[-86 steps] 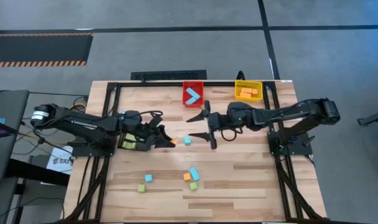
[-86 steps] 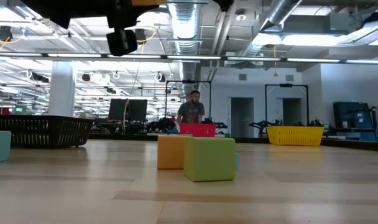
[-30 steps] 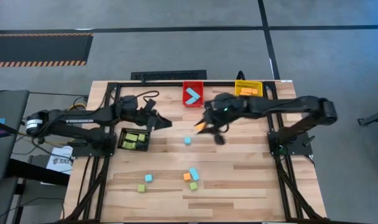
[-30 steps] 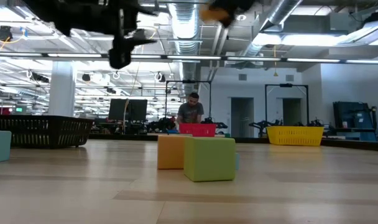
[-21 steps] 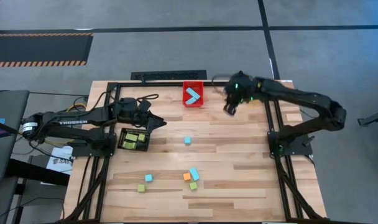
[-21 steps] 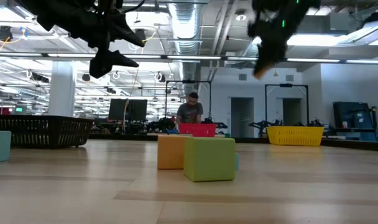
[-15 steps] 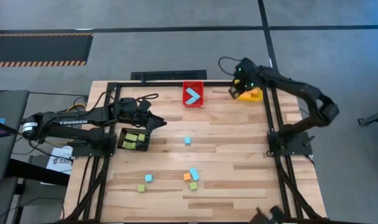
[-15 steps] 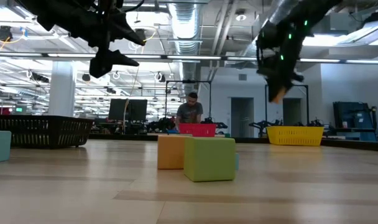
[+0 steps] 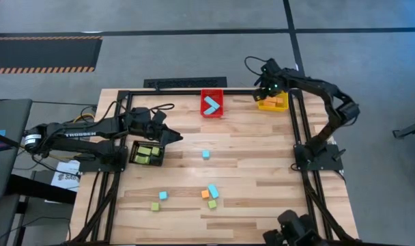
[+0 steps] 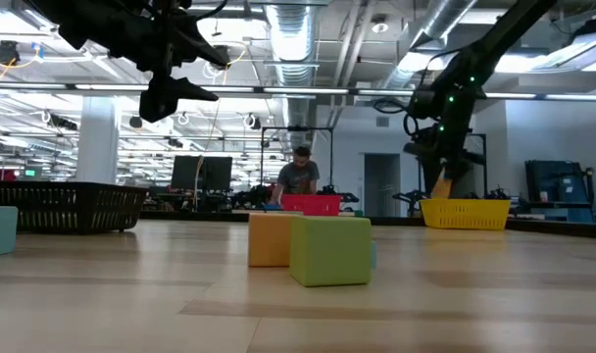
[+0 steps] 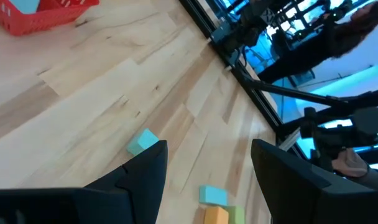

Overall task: Sort & place blocks by color
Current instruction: Put the yellow block into the yellow bin, then put the blue block into the red bin

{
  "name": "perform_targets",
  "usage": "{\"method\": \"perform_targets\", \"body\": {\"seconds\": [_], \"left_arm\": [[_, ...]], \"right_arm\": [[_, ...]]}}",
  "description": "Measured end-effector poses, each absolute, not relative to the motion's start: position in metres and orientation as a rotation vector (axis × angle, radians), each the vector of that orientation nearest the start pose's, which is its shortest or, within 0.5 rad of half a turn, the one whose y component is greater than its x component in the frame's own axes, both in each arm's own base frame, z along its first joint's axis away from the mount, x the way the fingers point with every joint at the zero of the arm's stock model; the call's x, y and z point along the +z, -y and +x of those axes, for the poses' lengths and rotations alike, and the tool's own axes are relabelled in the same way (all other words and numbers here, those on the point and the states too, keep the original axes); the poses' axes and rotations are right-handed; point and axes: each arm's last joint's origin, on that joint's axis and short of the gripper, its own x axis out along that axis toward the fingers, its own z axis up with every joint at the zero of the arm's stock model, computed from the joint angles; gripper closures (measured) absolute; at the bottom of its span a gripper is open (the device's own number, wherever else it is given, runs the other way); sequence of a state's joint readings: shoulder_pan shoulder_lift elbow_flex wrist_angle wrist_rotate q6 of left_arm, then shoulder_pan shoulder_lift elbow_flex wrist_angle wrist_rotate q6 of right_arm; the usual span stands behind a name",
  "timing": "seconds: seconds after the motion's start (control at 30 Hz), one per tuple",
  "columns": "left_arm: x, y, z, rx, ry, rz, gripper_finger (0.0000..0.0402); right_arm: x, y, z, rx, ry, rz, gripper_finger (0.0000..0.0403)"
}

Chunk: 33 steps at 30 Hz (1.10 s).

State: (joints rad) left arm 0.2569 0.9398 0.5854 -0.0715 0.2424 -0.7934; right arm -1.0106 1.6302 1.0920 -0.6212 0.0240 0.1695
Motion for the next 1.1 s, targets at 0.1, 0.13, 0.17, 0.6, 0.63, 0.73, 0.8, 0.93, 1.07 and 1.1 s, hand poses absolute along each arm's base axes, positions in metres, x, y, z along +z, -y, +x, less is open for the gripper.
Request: {"method": "perform_targets", "body": {"seconds": [0.1,0.13,0.17,0.6,0.63,0.73,0.8,0.93,1.07,1.1], "left_arm": [[0.248,-0.045,0.197,0.175,-0.387,-0.869,0.0182],[0.248,-0.045,0.197,0.175,-0.386,-0.863,0.0182],[0.248,-0.045,0.197,0.175,-0.387,-0.862,0.0182],[0.244,-0.042,0.195,0.125,-0.464,-0.784,0.0182],[0.243,-0.042,0.194,0.127,-0.474,-0.786,0.0182],[0.241,-0.041,0.194,0.131,-0.5,-0.789,0.0182],[0.239,-0.037,0.193,0.116,-0.528,-0.776,0.0182],[0.233,-0.02,0.192,0.046,-0.627,-0.712,0.0182],[0.225,0.008,0.19,-0.051,-0.751,-0.578,0.0182],[0.223,0.015,0.189,-0.075,-0.774,-0.539,0.0182]], "right_arm": [[0.203,0.27,0.167,-1.023,-0.977,0.729,0.0127],[0.203,0.271,0.166,-1.031,-0.968,0.734,0.0116],[0.204,0.271,0.165,-1.04,-0.954,0.739,0.0108],[0.279,0.221,0.168,-0.921,-0.789,0.636,0.0101],[0.283,0.212,0.17,-0.902,-0.794,0.631,0.0101],[0.292,0.185,0.174,-0.846,-0.823,0.635,0.0102],[0.295,0.163,0.178,-0.795,-0.821,0.629,0.0102],[0.292,0.113,0.188,-0.642,-0.8,0.601,0.0101],[0.281,0.063,0.202,-0.427,-0.77,0.525,0.0101],[0.277,0.052,0.205,-0.379,-0.767,0.513,0.0101]]}}
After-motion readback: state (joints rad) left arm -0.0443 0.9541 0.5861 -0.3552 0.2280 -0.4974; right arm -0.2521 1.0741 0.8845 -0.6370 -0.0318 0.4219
